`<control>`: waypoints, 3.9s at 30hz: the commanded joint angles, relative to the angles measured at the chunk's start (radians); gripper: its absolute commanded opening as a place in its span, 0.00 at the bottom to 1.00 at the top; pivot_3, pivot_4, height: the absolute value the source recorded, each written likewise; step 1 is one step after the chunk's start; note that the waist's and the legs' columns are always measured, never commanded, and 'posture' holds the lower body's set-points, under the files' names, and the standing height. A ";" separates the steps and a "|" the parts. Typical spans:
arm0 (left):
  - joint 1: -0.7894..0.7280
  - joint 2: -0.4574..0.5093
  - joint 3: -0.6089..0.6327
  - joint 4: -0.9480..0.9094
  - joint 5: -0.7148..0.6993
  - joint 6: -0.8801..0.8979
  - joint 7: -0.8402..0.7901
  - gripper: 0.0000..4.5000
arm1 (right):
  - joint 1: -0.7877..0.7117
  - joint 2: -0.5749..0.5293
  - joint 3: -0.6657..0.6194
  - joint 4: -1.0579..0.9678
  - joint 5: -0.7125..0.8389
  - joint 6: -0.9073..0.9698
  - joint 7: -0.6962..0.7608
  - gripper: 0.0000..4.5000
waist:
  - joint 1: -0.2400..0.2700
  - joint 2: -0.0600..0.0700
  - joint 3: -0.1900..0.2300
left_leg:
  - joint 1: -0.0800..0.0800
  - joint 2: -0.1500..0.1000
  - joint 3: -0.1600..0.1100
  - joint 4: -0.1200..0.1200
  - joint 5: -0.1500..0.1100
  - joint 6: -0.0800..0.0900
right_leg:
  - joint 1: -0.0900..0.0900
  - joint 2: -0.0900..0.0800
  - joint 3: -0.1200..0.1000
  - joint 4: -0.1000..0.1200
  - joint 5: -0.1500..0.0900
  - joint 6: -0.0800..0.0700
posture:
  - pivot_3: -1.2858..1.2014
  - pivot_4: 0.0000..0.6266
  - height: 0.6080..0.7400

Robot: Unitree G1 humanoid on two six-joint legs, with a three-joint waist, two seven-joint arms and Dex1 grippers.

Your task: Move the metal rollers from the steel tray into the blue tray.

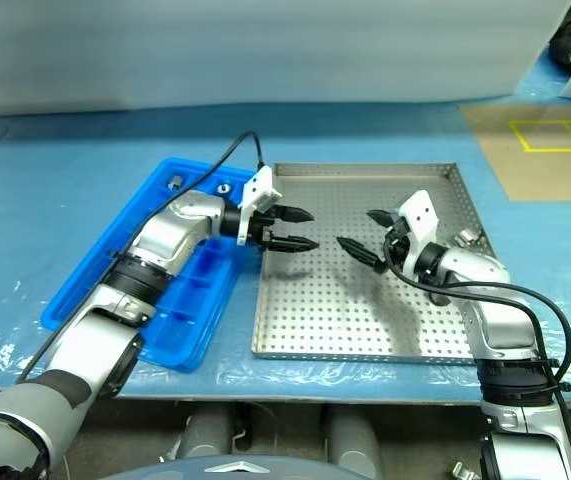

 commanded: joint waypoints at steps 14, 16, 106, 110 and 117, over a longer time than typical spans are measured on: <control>0.034 0.022 0.032 -0.085 0.025 0.018 -0.024 0.73 | -0.103 0.071 0.015 0.343 -0.123 -0.234 -0.115 1.00 | -0.021 0.000 0.000 | 0.000 0.001 0.000 0.001 -0.001 0.008 | 0.001 0.000 0.000 -0.001 0.001 -0.001 | 0.41 0.24 1.00; 0.053 0.031 0.033 -0.110 0.027 0.028 -0.016 0.73 | -0.111 0.069 0.019 0.390 -0.139 -0.254 -0.116 1.00 | -0.020 0.000 0.000 | 0.000 0.001 0.000 0.001 -0.001 0.008 | 0.001 -0.001 0.000 -0.001 0.001 -0.001 | 0.41 0.24 1.00; 0.968 0.683 0.795 -0.967 -0.335 0.459 0.244 0.74 | -0.559 0.729 0.461 0.788 -0.190 -0.384 0.341 0.39 | 0.151 -0.002 0.004 | 0.001 0.009 -0.004 -0.020 0.004 -0.009 | -0.006 0.002 -0.007 -0.002 -0.005 -0.010 | 0.69 0.24 1.00; 0.952 0.686 0.784 -0.963 -0.342 0.459 0.260 0.74 | -0.599 0.768 0.445 0.809 -0.176 -0.411 0.311 0.39 | 0.152 -0.002 0.004 | 0.001 0.009 -0.004 -0.020 0.004 -0.009 | -0.006 0.002 -0.007 -0.002 -0.005 -0.010 | 0.69 0.24 1.00; 0.931 0.692 0.771 -0.946 -0.348 0.456 0.263 0.74 | -0.634 0.806 0.455 0.833 -0.173 -0.427 0.272 0.39 | 0.152 -0.003 0.003 | 0.001 0.009 -0.004 -0.020 0.004 -0.010 | -0.006 0.002 -0.007 -0.002 -0.005 -0.010 | 0.68 0.24 1.00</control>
